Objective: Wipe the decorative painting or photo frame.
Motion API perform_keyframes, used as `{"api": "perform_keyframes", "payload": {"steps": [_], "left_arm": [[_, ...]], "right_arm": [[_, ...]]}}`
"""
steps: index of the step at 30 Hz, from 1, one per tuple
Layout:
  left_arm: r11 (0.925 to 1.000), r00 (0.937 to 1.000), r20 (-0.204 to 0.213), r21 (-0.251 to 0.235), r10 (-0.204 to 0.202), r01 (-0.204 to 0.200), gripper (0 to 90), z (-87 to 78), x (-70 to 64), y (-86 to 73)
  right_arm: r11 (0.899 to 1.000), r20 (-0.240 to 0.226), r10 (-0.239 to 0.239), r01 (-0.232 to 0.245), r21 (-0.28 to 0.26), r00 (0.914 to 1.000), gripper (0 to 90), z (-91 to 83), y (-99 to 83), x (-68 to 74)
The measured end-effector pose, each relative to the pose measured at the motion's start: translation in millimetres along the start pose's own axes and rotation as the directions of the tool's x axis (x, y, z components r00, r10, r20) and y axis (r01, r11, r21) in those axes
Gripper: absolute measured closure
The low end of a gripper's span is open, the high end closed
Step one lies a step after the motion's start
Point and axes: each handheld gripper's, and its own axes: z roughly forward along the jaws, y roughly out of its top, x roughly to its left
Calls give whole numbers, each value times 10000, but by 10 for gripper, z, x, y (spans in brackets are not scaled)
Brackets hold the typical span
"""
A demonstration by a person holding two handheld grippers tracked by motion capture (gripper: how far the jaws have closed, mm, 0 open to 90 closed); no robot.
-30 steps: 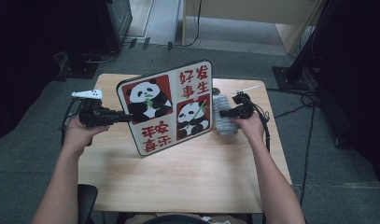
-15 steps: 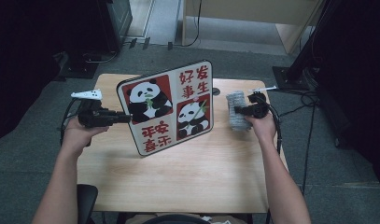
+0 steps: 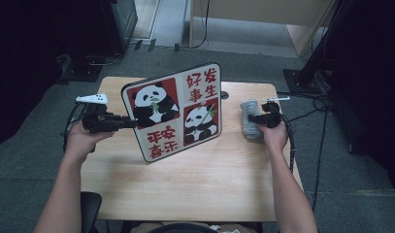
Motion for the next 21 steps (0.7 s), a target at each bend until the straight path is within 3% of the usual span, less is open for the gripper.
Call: {"api": "perform_keyframes", "payload": {"steps": [10,16,21], "left_arm": [[9998,9998,43,57,-211,211,674,18,3,7],[9996,9996,50,76,-264,263,618,18,1,8],[9995,9995,-182,184,-254,257,574,49,1,9]], "right_arm": [[9995,218,-326,327,-25,9992,389,63,-30,2],[9986,251,-455,462,-258,9986,340,-2,-8,50],[9965,282,-605,620,-569,9978,334,-105,7,100]]}}
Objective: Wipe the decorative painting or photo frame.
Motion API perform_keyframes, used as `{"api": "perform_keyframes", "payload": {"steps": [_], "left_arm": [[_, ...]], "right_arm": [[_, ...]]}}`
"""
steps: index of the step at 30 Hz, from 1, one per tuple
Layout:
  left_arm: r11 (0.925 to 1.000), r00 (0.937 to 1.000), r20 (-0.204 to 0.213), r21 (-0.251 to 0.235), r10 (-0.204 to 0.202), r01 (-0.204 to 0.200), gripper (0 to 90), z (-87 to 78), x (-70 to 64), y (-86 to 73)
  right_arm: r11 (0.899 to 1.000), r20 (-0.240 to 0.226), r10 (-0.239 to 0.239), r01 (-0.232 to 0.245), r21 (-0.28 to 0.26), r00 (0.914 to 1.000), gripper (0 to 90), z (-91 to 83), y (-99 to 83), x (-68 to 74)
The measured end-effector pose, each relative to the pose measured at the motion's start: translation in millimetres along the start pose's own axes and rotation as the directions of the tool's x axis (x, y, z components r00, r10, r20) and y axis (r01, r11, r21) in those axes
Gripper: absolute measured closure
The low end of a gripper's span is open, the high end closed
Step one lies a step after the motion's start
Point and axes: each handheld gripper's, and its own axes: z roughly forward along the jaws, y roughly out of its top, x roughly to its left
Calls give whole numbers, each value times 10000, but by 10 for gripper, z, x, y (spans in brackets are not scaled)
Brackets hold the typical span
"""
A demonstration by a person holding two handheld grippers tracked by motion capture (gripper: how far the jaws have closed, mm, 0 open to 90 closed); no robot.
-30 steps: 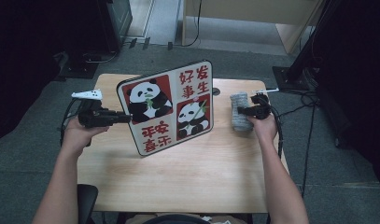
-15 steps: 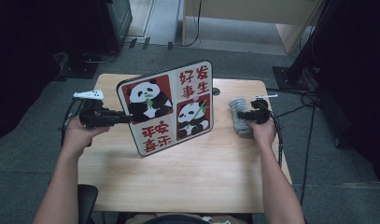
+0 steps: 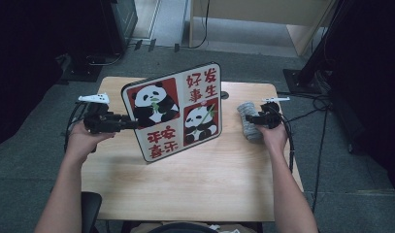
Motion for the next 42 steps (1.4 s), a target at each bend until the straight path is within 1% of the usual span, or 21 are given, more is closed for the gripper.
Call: {"api": "perform_keyframes", "payload": {"steps": [5,8,9,12,15,16,18,22,25,27,29,32,33,34,36,39,42], "left_arm": [[9999,9998,-170,35,97,-96,557,22,2,0],[9999,9997,-206,-30,104,-104,548,24,3,-5],[9999,9997,-235,-30,97,-98,548,23,3,-7],[9997,9994,-335,-181,128,-134,540,18,17,-19],[9997,9995,-294,-225,120,-127,531,23,25,-24],[9997,9994,-323,-207,149,-156,528,26,23,-24],[9996,9991,-371,-195,210,-217,526,32,21,-24],[9995,9989,-415,-238,210,-220,510,31,27,-30],[9996,9990,-417,-237,160,-170,506,37,32,-33],[9996,9986,-501,-233,172,-184,500,49,34,-37],[9995,9981,-563,-209,242,-254,497,56,38,-40],[9995,9979,-618,-227,210,-224,498,63,50,-45],[9995,9979,-618,-236,178,-193,499,64,61,-49],[9995,9979,-618,-236,178,-193,499,64,61,-49],[9997,9977,-667,-204,125,-139,498,65,74,-55],[9998,9970,-776,-179,17,-31,496,73,101,-72],[9998,9969,-784,-196,-98,83,499,81,126,-82]], "right_arm": [[9997,-1,-52,52,-228,10000,334,-105,17,6],[9992,48,-275,276,-286,9996,334,-156,23,19],[9992,62,-270,272,-292,9996,334,-179,27,28],[9990,-121,-182,176,-418,9998,337,-233,36,38],[9986,-200,-271,262,-453,9994,337,-280,42,56],[9985,-112,-339,334,-425,9994,337,-303,43,62],[9979,-80,-456,452,-468,9989,342,-345,36,75],[9975,-296,-461,445,-551,9985,343,-402,13,102],[9973,-744,-307,255,-689,9968,344,-434,3,122],[9972,-877,-289,226,-717,9957,346,-453,-6,141],[9971,-858,-410,352,-672,9955,347,-464,-18,163],[9972,-881,-517,466,-586,9948,348,-482,-34,192],[9975,-992,-484,429,-560,9939,348,-490,-37,205],[9972,-1147,-476,405,-632,9923,348,-502,-44,222],[9964,-1309,-500,405,-743,9901,349,-523,-59,256],[9956,-1337,-692,599,-724,9886,349,-545,-87,310],[9956,-1355,-867,810,-466,9870,355,-559,-132,360]]}}
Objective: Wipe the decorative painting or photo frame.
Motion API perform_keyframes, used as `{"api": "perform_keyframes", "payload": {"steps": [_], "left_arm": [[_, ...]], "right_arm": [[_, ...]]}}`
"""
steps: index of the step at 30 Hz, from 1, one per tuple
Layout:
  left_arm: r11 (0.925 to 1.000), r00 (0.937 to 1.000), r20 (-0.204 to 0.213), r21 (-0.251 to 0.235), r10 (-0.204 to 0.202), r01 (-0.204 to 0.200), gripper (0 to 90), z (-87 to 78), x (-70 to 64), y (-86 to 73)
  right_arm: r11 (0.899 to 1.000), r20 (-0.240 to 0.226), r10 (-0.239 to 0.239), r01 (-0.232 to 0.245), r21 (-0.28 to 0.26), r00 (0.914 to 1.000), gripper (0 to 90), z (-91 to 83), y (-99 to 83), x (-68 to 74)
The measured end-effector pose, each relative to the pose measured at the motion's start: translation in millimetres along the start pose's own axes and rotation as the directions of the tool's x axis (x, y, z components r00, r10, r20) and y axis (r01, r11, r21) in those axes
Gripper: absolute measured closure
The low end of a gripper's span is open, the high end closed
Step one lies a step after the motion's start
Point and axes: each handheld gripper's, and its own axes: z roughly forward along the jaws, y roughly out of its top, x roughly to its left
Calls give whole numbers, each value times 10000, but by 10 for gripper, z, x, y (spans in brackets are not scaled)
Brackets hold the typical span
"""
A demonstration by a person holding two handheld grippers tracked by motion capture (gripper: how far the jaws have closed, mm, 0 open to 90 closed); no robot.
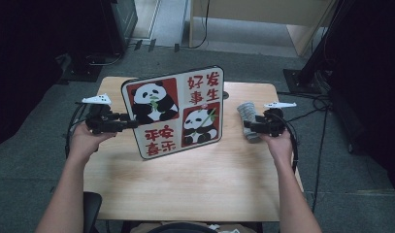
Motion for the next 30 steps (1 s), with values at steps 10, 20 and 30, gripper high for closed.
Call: {"api": "perform_keyframes", "payload": {"steps": [10,20,30], "left_arm": [[10000,9997,-223,-20,43,-43,498,29,35,-21],[9997,9993,-321,149,-189,194,520,46,59,-32],[9999,9990,-428,36,-102,104,508,-17,45,-44]], "right_arm": [[9988,-166,-460,463,160,9988,358,-25,-103,157],[9980,-190,-603,607,204,9980,357,-37,-175,195],[9983,-84,-579,579,-65,9983,362,-43,-191,167]]}}
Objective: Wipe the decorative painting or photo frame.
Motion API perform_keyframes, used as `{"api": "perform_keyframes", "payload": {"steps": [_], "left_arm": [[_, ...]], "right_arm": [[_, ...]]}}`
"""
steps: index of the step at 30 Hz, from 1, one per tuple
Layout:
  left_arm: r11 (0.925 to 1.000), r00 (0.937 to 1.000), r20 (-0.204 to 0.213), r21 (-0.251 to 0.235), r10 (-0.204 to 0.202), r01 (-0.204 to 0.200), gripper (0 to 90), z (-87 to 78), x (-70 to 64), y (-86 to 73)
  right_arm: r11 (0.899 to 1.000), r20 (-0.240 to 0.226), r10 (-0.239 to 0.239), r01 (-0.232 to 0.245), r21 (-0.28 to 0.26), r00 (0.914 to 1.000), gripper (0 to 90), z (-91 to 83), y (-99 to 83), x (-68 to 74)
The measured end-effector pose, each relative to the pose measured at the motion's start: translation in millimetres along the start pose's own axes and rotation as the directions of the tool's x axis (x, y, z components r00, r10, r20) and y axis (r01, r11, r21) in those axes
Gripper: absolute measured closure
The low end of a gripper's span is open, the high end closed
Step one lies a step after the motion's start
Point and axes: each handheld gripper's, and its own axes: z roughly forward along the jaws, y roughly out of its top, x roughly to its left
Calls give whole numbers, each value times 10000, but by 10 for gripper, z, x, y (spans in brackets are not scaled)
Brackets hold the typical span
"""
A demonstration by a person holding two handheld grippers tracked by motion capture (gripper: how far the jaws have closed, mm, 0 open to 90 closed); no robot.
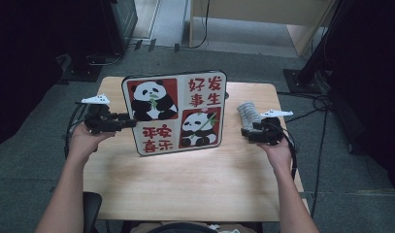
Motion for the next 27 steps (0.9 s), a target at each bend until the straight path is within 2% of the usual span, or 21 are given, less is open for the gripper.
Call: {"api": "perform_keyframes", "payload": {"steps": [3,6,11,16,27], "left_arm": [[9999,9998,-121,1,167,-167,506,-38,-12,-8],[9999,9999,-133,-131,105,-106,500,-80,-8,-16],[9996,9993,-272,-138,247,-251,484,-131,-1,-52],[9997,9989,-442,-169,178,-185,474,-187,17,-93],[9999,9967,-805,-131,94,-105,469,-258,71,-200]], "right_arm": [[10000,18,-17,17,15,10000,362,-1,-2,-1],[10000,33,-68,68,42,10000,362,5,-9,-6],[9999,8,-87,86,139,10000,362,27,-18,-18],[9992,19,-184,183,356,9998,363,59,-25,-22],[9991,-208,-246,253,335,9995,365,113,5,-1]]}}
